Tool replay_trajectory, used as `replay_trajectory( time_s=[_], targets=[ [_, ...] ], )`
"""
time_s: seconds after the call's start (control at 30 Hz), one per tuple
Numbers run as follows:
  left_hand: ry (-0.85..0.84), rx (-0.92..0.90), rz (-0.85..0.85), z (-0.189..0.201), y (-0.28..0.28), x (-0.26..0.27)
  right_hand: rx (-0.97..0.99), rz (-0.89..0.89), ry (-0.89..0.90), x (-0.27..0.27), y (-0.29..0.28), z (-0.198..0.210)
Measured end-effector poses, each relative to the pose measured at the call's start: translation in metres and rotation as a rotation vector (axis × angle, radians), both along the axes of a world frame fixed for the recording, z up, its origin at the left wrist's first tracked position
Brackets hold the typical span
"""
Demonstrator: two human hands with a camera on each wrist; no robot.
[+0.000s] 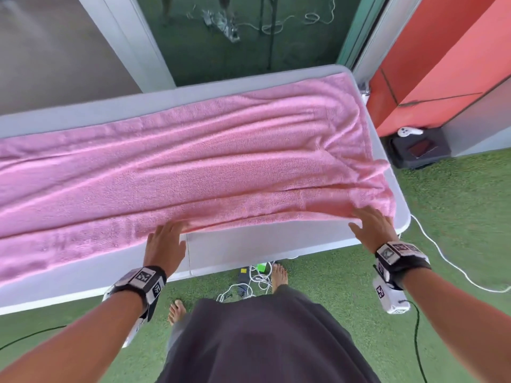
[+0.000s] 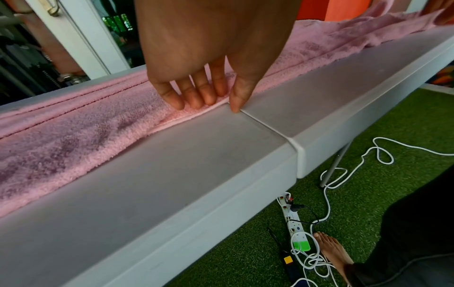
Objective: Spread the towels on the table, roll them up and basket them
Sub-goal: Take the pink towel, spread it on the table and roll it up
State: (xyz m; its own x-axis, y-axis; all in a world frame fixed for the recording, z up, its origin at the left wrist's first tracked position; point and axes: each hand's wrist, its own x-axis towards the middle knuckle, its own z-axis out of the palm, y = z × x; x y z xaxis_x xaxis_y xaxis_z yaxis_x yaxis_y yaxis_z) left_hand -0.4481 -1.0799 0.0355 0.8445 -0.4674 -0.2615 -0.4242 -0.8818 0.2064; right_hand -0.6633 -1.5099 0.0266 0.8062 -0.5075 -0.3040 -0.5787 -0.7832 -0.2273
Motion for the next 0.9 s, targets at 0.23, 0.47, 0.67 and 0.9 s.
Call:
replay_trajectory(
  time_s=[0.23,0.47,0.67,0.9],
  targets=[
    [-0.087,-0.038,-0.088,-0.002,-0.023,0.002,0.076,-0.015,0.003,-0.003,-0.012,-0.003],
    [-0.122,-0.081,-0.184,0.002,-0.052,-0.009,0.053,-0.044,0.059,0.01,-0.014,0.002],
    [-0.097,-0.044,-0.204,-0.003,-0.074,-0.028,0.084,-0.049,0.065,0.012,-0.018,0.007],
    [-0.114,-0.002,-0.174,0.0,-0.088,-0.026,0.116,0.024,0.076,0.009,-0.023,0.006]
  ],
)
